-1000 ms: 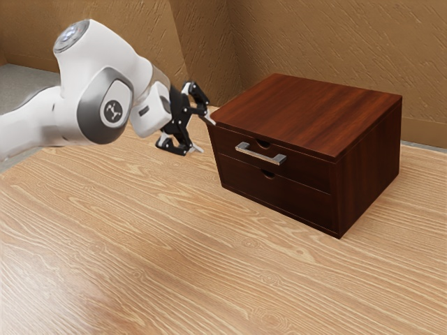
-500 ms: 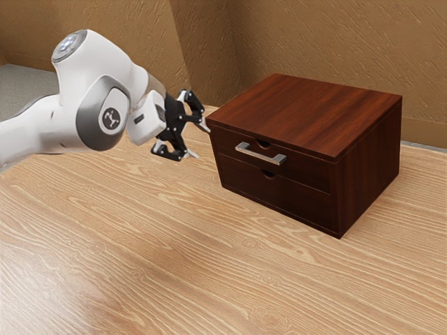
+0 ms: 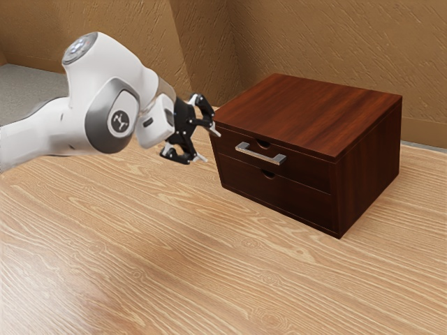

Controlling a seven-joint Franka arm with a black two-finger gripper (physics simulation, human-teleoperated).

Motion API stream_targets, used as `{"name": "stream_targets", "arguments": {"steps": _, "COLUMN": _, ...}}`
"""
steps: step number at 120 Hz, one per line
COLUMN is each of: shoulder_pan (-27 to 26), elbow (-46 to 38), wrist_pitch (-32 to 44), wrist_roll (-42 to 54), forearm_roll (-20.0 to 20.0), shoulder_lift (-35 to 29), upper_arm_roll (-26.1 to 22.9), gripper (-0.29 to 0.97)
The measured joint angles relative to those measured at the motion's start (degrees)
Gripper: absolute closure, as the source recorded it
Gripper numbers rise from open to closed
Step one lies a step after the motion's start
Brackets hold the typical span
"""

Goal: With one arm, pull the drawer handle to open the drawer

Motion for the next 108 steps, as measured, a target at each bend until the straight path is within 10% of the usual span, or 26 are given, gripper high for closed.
{"name": "stream_targets", "arguments": {"steps": 57, "shoulder_pan": -9.58, "elbow": 0.24, "wrist_pitch": 0.13, "wrist_roll": 0.56, "forearm_roll": -0.73, "shoulder_lift": 1.34, "upper_arm_roll": -0.13, "gripper": 0.36}}
{"name": "stream_targets", "arguments": {"steps": 108, "shoulder_pan": -6.18, "elbow": 0.43, "wrist_pitch": 0.25, "wrist_roll": 0.76, "forearm_roll": -1.05, "shoulder_lift": 2.15, "upper_arm_roll": -0.13, "gripper": 0.39}}
